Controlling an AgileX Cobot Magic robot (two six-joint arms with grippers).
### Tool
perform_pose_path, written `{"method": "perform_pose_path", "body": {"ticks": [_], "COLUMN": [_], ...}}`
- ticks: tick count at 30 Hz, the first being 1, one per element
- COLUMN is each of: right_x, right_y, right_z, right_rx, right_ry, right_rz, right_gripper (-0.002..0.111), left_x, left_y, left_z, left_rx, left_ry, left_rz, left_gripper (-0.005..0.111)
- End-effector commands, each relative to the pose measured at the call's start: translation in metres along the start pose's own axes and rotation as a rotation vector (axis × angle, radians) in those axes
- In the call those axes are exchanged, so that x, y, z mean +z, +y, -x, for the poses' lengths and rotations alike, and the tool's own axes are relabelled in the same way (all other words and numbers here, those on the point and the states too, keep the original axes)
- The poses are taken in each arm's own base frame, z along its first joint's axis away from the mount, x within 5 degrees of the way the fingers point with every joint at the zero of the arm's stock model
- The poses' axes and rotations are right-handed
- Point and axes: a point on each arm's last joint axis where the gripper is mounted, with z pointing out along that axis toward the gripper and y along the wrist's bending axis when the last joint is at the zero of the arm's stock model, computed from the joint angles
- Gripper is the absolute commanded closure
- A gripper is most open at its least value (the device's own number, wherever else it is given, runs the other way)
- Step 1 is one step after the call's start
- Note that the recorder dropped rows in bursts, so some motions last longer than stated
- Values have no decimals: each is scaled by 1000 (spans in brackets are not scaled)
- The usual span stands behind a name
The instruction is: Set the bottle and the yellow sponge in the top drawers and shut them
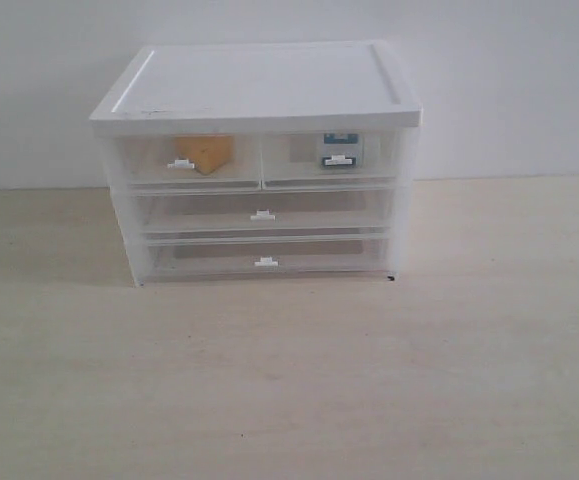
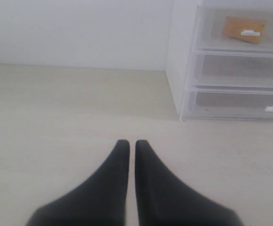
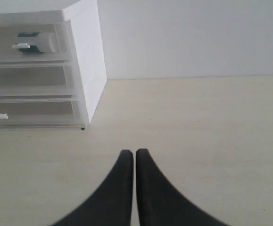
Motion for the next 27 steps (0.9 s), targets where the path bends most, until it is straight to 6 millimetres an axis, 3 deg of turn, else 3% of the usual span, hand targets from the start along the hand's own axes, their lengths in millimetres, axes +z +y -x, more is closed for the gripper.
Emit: {"method": "perform_pose_path", "body": {"ticks": [1,27], "right_x": [0,0], "right_y": [-1,-1], "right_z": [-10,-14], "right_rx": [-29,-36], "right_ry": [28,70], "right_rz": [-13,-14], "right_gripper": [108,108], "left_x": [0,0], "left_y": [0,0], "left_z": [-1,-1], "left_rx": [-1,-1], "left_ry": [-3,1], "left_rz": [-1,-1], "left_gripper": [103,103]}}
